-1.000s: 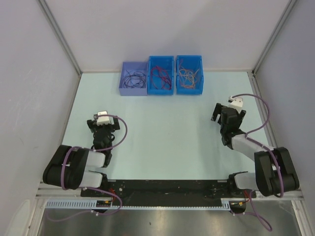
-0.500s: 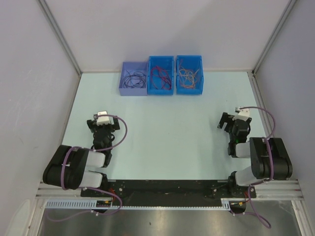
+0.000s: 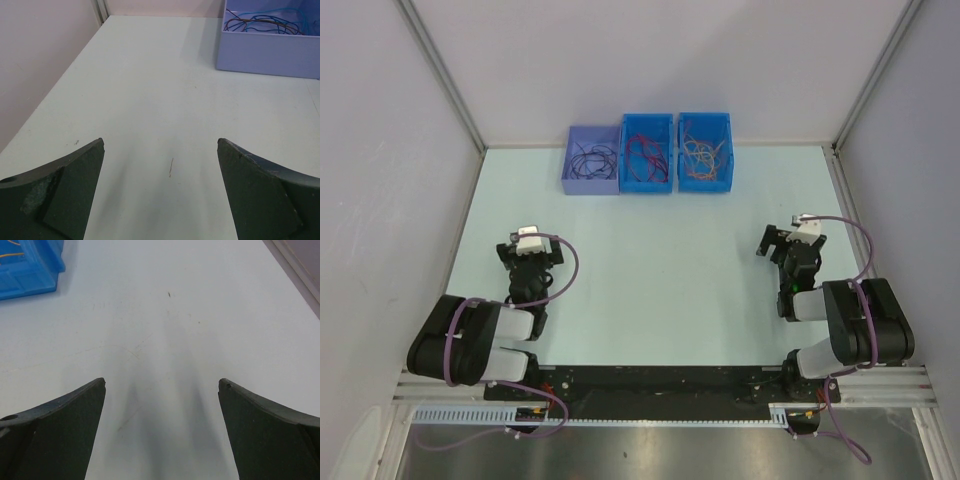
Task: Untangle the cables
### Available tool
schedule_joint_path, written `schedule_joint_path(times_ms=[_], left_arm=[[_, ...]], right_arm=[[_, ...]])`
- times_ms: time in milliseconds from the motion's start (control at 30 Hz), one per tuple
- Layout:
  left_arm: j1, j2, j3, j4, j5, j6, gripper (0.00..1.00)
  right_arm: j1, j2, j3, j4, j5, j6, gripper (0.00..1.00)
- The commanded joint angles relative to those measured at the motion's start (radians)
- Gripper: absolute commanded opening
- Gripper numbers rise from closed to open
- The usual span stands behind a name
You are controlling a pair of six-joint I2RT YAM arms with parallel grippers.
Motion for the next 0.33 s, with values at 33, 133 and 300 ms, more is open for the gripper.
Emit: schedule_joint_path(times_ms=[33,133,300], left_arm=[[0.012,-0.009,0.023,0.057,0.028,-0.006,1.00],[0.012,-0.009,0.023,0.057,0.028,-0.005,1.00],[0.012,-0.009,0.023,0.057,0.028,-0.006,1.00]], right_arm=[[-0.004,0.007,0.012,0.061,0.025,-0.006,1.00],[-0.016,0.008,0.016,0.057,0.000,-0.003,1.00],[-0.010,0.004,0.013,0.055,0.012,-0.007,1.00]])
